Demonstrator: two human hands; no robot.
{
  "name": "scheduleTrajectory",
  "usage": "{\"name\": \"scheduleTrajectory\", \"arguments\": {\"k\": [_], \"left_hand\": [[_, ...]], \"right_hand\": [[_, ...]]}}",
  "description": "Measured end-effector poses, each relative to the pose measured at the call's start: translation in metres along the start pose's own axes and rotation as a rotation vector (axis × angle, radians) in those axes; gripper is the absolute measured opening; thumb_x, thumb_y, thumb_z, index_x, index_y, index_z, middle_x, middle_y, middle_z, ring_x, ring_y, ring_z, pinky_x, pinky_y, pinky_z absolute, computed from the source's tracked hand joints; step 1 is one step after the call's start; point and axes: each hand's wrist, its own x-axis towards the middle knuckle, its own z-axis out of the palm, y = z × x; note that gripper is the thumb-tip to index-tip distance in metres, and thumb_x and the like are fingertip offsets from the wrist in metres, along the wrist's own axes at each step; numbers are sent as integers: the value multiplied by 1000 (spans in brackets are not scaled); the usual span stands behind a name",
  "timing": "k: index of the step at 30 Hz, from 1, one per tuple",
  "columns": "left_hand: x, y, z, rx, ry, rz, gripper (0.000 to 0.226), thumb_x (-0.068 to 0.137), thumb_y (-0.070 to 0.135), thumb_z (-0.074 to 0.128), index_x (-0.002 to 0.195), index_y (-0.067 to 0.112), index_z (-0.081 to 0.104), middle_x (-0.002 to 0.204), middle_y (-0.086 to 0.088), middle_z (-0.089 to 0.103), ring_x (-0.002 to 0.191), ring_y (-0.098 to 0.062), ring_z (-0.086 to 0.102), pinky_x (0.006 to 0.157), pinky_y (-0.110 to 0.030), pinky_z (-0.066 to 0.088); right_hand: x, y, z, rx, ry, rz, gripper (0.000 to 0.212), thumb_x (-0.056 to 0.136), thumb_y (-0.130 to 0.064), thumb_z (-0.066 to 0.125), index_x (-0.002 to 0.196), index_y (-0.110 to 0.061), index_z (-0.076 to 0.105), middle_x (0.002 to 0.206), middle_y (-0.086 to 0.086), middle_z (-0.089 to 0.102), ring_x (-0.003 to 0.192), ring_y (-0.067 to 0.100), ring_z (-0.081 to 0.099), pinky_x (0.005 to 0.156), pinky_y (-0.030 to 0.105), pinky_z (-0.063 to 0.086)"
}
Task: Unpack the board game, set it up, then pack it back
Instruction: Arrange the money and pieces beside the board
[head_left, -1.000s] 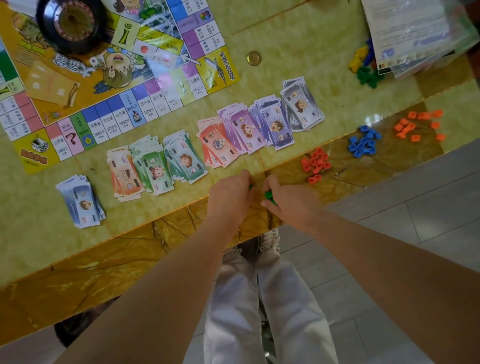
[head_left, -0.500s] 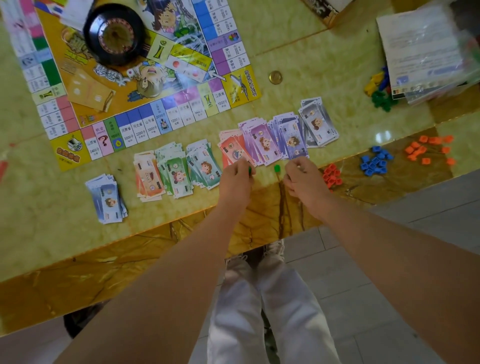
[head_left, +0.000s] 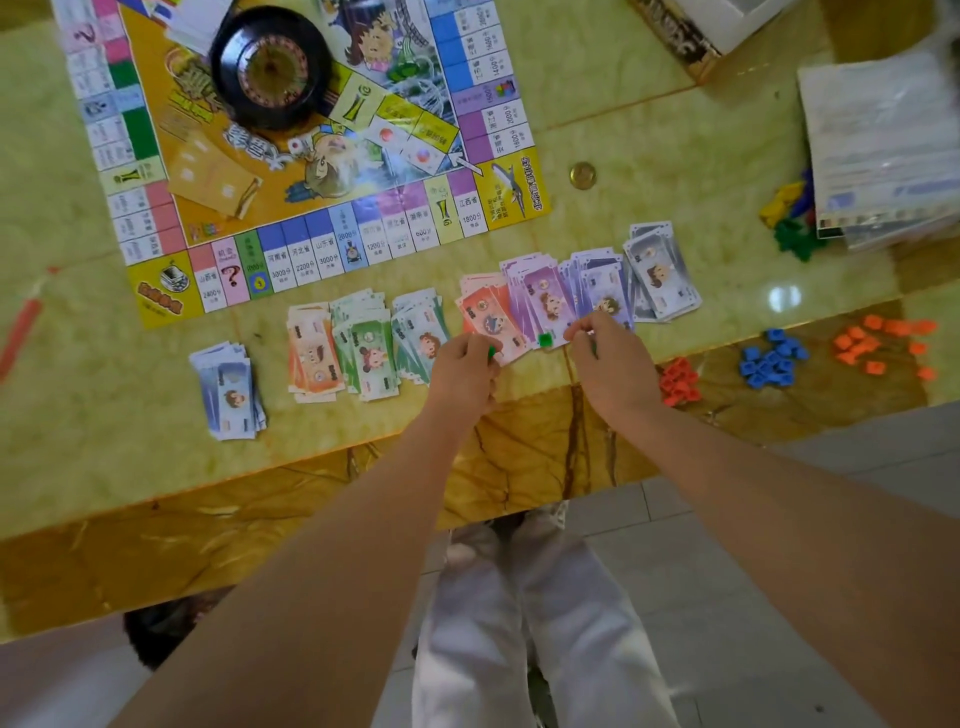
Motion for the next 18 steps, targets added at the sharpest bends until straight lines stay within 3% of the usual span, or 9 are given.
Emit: {"name": "scheduleTrajectory", "arguments": {"k": [2,6,11,14,16,18], "left_hand": [[1,1,0,-44,-1,-33,29,98,10,33,77,14,53,52,4,37,38,-7,29,42,-16,23],[3,3,-1,-83,-10,-62,33,99,15,34,70,15,48,43,9,36,37,-7,28,40,-16,23],[5,4,-5,-60,-26,-37,43,103,40,38,68,16,47,48,6,35,40,-9,27,44,-21,21],[3,9,-6,-105,-54,-40,47,101,46,40,65,17,46,48,7,36,41,-8,27,43,-20,21],[2,13,-4,-175,-60,-83,43,101,45,41,69,17,49,49,7,41,41,-8,31,39,-19,21],[3,18,-3,-276,-68,-172,36,102,39,41,77,16,52,52,5,47,42,-8,37,36,-19,22]], "right_hand": [[3,-6,2,-74,-16,-46,12,100,-28,47,106,-20,52,64,-3,54,46,9,40,46,26,28],[6,-12,6,-233,-44,-105,20,92,-27,62,106,-23,49,56,-5,46,49,14,47,46,26,35],[14,-12,9,-272,-30,-124,14,92,-26,63,103,-21,55,54,-8,43,49,10,46,44,24,30],[17,-14,7,-148,-45,-115,14,93,-29,58,102,-19,54,64,-8,50,61,17,53,53,30,43],[18,-18,2,54,-82,-73,14,94,-27,53,96,-13,53,75,0,56,66,19,52,61,33,43],[21,-23,-2,239,-123,10,21,97,-19,42,84,-4,50,72,5,49,64,18,43,61,32,37]]}}
